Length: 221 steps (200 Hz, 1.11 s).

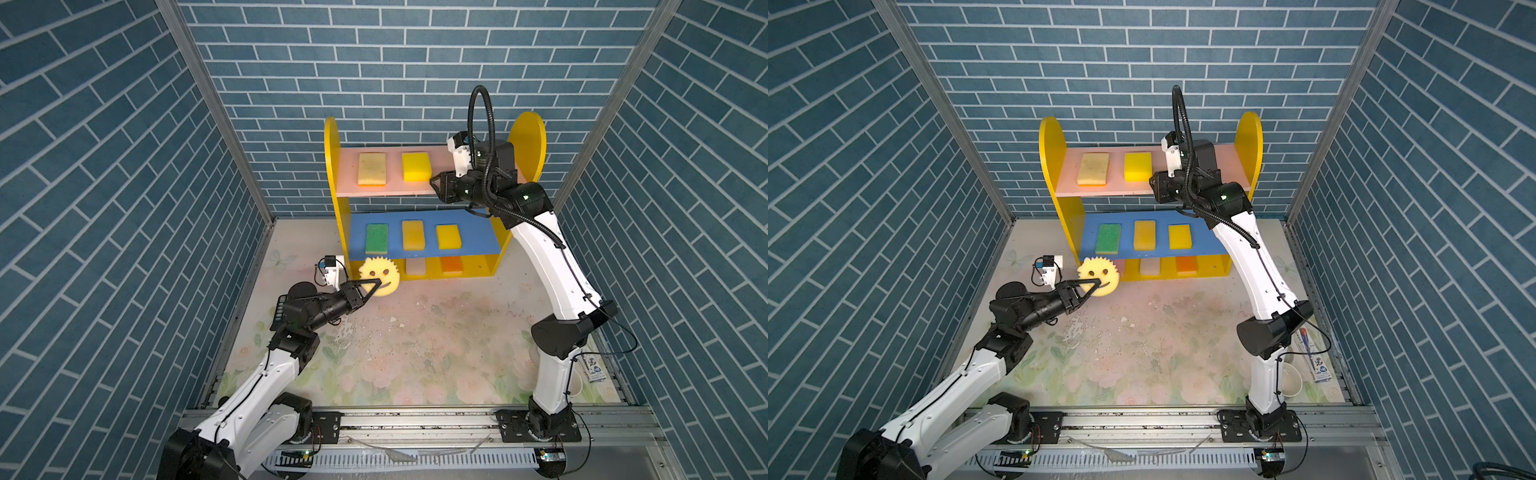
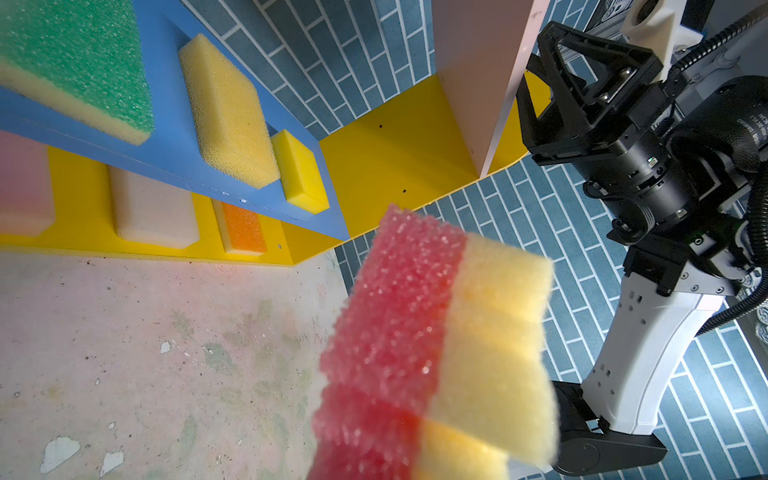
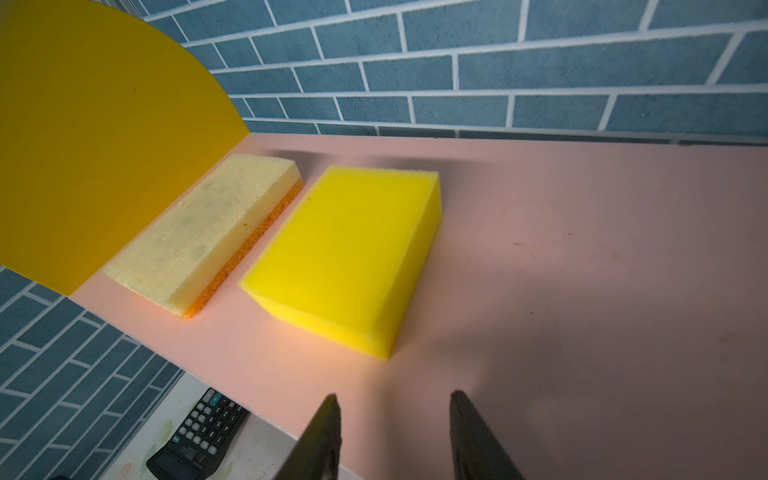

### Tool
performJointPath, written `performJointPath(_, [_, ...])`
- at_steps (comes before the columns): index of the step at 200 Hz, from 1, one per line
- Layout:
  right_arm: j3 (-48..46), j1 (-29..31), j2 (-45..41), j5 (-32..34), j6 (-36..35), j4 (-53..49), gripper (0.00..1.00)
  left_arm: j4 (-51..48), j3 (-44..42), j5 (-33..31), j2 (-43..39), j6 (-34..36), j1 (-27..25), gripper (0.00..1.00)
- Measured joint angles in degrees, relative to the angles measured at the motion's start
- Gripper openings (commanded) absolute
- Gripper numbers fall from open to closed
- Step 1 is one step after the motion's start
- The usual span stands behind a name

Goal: Place and organize the cleaning sponges onto the shelf

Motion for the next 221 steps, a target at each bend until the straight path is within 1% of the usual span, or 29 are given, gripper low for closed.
performJointPath(11, [0.2, -0.3, 0.4, -0.5, 0.0, 0.2, 0.43, 0.0, 0.0, 0.0, 0.2, 0.0, 0.0, 0.18])
performJointPath(35, [1.0, -0.8, 1.7, -1.7, 0.0, 1.2, 0.35, 0.0, 0.0, 0.0, 0.4, 0.0, 0.0, 0.18])
performJointPath(46, [1.3, -1.0, 2.3, -2.3, -0.2, 1.8, 0.34, 0.0, 0.0, 0.0, 0.5, 0.0, 0.0, 0.18])
performJointPath(140, [3.0, -1.7, 4.4, -6.3, -0.2, 4.0, 0.35, -0.3, 0.0, -0.3, 1.4, 0.0, 0.2, 0.18])
performJointPath(150, [3.0, -1.7, 4.5, -6.8, -0.2, 4.3, 0.36, -0.4, 0.0, -0.3, 1.5, 0.0, 0.2, 0.18])
performJointPath(169, [3.0, -1.7, 4.6, -7.9, -0.3, 5.0, 0.44, -0.4, 0.0, -0.3, 1.8, 0.0, 0.2, 0.18])
performJointPath(189, [3.0, -1.7, 4.9, -8.9, 0.0, 6.1, 0.45, -0.4, 0.0, -0.4, 1.9, 0.0, 0.2, 0.18])
performJointPath(206, [3.0, -1.8, 5.4, -9.3, 0.2, 7.4, 0.43, -0.4, 0.0, -0.4, 2.1, -0.2, 0.2, 0.18])
performJointPath(221, [3.2, -1.8, 5.8, -9.4, 0.3, 8.1, 0.37, 0.0, 0.0, -0.4, 2.4, -0.6, 0.2, 0.18])
